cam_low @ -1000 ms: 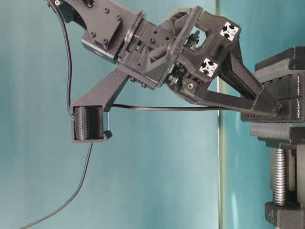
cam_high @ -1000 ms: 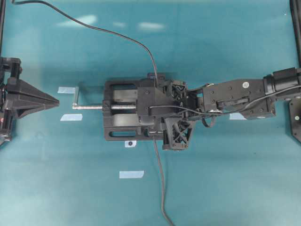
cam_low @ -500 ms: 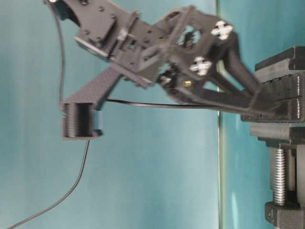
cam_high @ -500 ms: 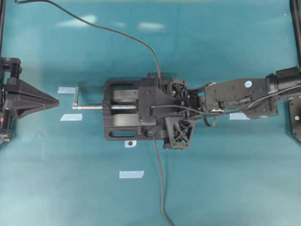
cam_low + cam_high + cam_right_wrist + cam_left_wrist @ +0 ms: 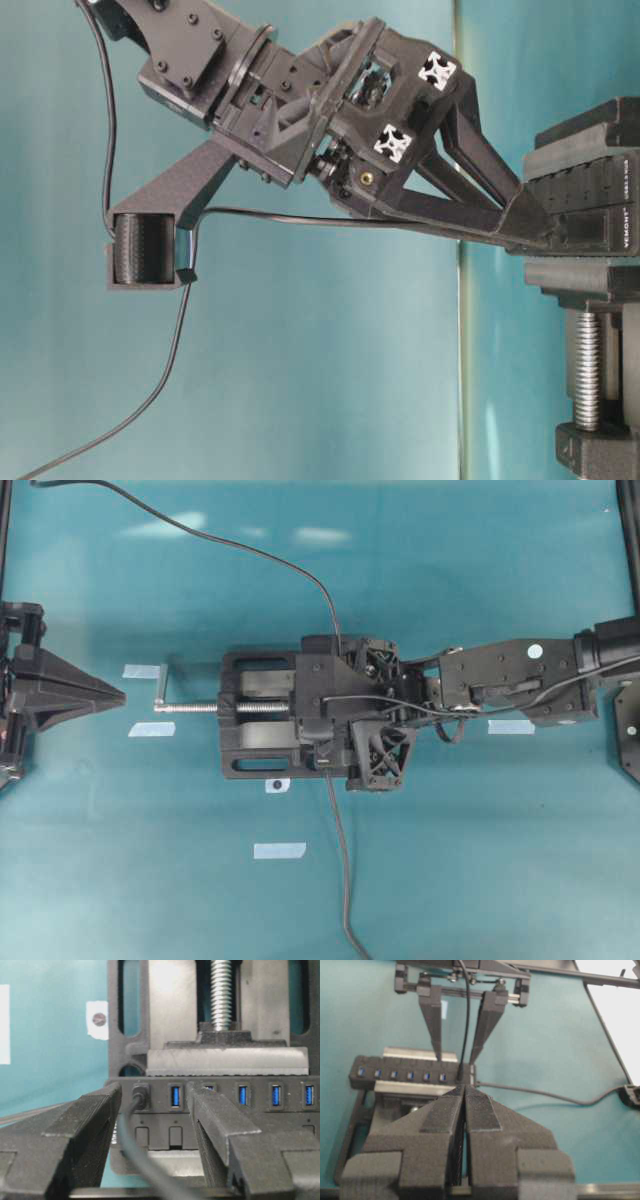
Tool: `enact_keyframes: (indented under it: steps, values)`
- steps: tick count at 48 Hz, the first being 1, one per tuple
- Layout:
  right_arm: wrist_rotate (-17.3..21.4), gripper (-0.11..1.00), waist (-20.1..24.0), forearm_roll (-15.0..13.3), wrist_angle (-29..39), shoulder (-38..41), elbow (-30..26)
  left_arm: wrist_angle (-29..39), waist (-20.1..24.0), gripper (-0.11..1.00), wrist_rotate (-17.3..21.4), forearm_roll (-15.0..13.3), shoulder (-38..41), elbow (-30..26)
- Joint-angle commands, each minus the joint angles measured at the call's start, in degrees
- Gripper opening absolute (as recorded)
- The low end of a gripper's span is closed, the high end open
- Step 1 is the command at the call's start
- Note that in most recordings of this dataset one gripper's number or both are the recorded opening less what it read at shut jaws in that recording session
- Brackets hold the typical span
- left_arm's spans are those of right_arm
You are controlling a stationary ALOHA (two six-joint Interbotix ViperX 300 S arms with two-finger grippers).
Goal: Insert the USB into the front port of the fixed hub.
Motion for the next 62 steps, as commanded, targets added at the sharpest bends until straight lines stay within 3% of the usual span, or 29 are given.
enact_keyframes:
  steps: [1,33,62]
  values:
    - [0.53,0.62,0.18,-0.09,-0.18,-1.85,-1.05,-0.35,-0.09,0.00,-0.18,0.18,0.26,-0.70]
    - [0.53,0.64,0.97,0.00,-0.18,-2.55,0.09,-0.44,0.00,0.00,-0.26,0.18,0.26,-0.62]
    - [0.62,0.64,1.32,0.35,-2.55,-8.26,5.19,-0.35,0.00,0.00,-0.26,0.18,0.18,-0.44]
